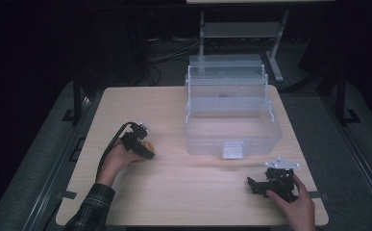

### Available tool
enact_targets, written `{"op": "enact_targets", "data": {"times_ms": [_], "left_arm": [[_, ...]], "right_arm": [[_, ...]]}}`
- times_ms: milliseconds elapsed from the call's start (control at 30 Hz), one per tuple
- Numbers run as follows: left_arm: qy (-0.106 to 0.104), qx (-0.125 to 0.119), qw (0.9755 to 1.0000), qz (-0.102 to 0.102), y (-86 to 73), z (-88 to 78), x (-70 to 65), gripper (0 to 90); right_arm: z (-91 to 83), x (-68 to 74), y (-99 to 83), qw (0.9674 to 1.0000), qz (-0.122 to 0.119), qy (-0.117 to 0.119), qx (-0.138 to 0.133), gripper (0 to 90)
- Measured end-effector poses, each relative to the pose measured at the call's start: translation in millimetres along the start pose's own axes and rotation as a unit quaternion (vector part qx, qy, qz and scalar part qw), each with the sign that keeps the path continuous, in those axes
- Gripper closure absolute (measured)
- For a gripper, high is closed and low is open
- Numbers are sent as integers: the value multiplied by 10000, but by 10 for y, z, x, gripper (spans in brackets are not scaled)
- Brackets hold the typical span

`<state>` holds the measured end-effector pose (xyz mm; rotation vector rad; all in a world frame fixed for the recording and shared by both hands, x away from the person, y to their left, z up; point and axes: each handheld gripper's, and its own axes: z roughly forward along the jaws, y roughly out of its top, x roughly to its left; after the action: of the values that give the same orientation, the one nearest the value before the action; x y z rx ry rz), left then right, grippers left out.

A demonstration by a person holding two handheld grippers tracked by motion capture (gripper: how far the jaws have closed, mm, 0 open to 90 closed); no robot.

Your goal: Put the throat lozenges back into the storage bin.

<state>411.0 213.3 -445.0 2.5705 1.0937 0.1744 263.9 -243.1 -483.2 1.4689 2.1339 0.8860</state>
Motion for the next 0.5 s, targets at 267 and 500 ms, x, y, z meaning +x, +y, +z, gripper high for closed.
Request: {"op": "enact_targets", "data": {"times_ms": [267, 500], "left_arm": [[9, 13, 10000, -6, -1, -3, -4, 194], [5, -3, 10000, -23, -5, -21, 0, 195]], "right_arm": [[0, 0, 0, 10000, -1, 0, 0, 0], [0, 0, 0, 10000, 1, 1, 0, 0]]}}
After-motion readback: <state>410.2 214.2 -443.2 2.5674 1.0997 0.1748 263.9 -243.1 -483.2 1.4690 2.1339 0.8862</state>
